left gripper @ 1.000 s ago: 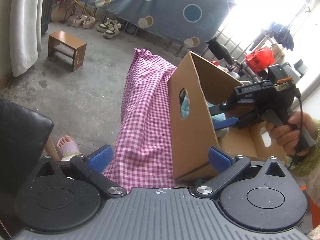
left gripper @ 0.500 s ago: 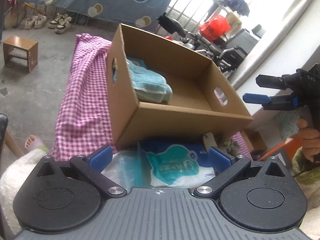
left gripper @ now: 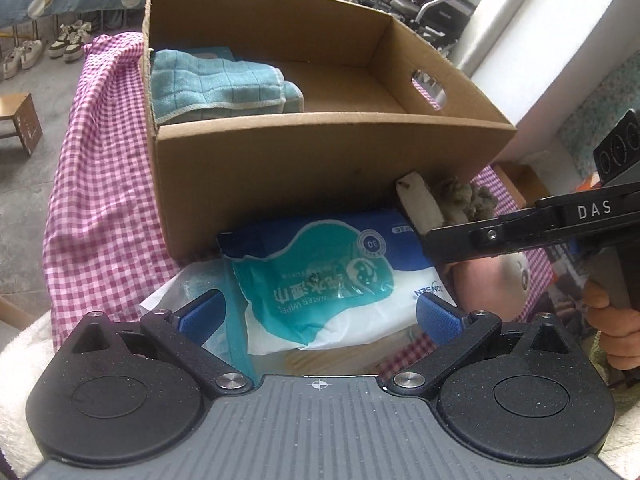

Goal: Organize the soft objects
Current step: 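Grasp the blue-and-white ZONSEN wipe pack with the right gripper, then carry the wipe pack with the right gripper into the cardboard box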

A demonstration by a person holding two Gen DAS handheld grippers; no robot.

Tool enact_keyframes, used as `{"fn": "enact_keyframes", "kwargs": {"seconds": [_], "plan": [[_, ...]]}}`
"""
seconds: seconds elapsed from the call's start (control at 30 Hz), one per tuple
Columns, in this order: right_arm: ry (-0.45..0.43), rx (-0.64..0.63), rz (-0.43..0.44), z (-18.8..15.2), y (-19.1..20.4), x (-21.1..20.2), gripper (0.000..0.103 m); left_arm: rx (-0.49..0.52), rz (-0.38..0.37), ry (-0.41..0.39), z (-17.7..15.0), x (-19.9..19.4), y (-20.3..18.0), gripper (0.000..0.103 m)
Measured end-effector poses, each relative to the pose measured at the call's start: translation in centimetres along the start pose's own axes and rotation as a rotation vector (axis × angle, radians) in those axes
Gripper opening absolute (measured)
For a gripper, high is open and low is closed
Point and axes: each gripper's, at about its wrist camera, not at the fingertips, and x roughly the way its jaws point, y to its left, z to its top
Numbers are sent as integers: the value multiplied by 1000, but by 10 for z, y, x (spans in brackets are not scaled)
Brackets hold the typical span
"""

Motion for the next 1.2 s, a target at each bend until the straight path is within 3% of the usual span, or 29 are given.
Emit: {"fn": "enact_keyframes", "kwargs": {"seconds": [0.33, 0.43, 0.7, 0.9, 0.93, 1.2], "plan": [[-26, -119, -94, -9, 11, 15, 58, 52, -25, 33, 3, 15, -13, 102], [-31, -161, -122, -13, 17, 17, 50, 72, -6, 33, 2, 15, -19, 101], [-15, -95, -119, -15, 6, 6, 50, 93, 11, 24, -5, 12, -29, 99], [-18, -190, -113, -22, 19, 18, 49, 106, 34, 2, -4, 9, -35, 99], [-20, -198, -113, -24, 21, 18, 45, 102, 38, -3, -4, 7, -36, 99], [-55, -201, -51, -31, 33, -3, 40, 113, 60, -112, -5, -37, -46, 99]]}}
